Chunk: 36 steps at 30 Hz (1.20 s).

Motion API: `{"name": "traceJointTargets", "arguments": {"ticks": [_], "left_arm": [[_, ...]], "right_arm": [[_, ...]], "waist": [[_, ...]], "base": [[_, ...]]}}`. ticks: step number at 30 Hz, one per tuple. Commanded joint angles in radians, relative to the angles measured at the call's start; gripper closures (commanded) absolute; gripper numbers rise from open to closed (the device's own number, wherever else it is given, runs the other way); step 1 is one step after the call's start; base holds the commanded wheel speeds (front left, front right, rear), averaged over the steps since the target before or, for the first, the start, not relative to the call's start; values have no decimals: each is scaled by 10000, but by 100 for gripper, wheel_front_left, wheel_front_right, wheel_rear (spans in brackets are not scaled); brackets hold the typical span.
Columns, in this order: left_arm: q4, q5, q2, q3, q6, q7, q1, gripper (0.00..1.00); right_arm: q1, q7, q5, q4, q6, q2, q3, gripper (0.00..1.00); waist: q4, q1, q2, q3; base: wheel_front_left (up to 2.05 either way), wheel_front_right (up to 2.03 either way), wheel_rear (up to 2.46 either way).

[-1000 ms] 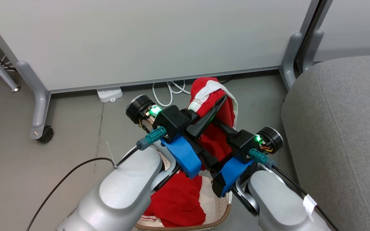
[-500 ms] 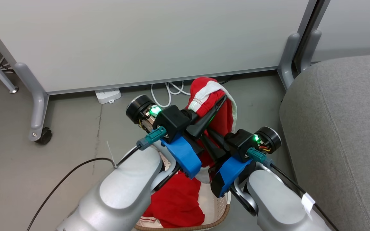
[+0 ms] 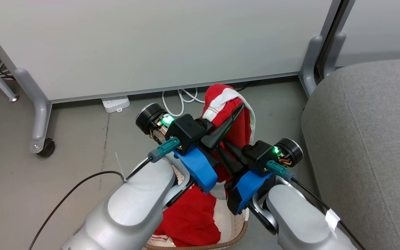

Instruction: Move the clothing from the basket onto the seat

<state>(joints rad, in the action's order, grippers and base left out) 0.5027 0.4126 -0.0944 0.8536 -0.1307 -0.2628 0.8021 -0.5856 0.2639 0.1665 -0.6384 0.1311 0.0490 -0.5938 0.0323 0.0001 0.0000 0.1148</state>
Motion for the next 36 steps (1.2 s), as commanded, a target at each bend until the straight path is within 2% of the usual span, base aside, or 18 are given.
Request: {"name": "traceJointTargets", "arguments": {"ticks": [1, 2, 3, 20, 36], "left_arm": [[26, -34, -11, 5, 5, -31, 3, 100], [45, -35, -9, -7, 5, -31, -14, 33], [81, -22, -6, -9, 5, -31, -40, 0], [293, -4, 28, 94, 5, -31, 29, 0], [334, -83, -179, 22, 7, -31, 191, 0]], "right_arm": [[-78, 10, 54, 8, -7, 24, -19, 100], [-74, 10, 62, 10, -7, 24, -19, 100], [-68, 10, 69, 12, -7, 24, -18, 100], [-209, 9, 83, 65, -7, 26, 287, 100], [-176, 9, -344, 117, -7, 26, 1452, 100]], "waist": [[-5, -1, 0, -4], [-8, -1, 0, -8], [-10, -1, 0, -12], [-211, -1, 0, 205], [-1067, -1, 0, 774]], "base": [[0, 0, 0], [0, 0, 0], [0, 0, 0], [0, 0, 0], [0, 0, 0]]}}
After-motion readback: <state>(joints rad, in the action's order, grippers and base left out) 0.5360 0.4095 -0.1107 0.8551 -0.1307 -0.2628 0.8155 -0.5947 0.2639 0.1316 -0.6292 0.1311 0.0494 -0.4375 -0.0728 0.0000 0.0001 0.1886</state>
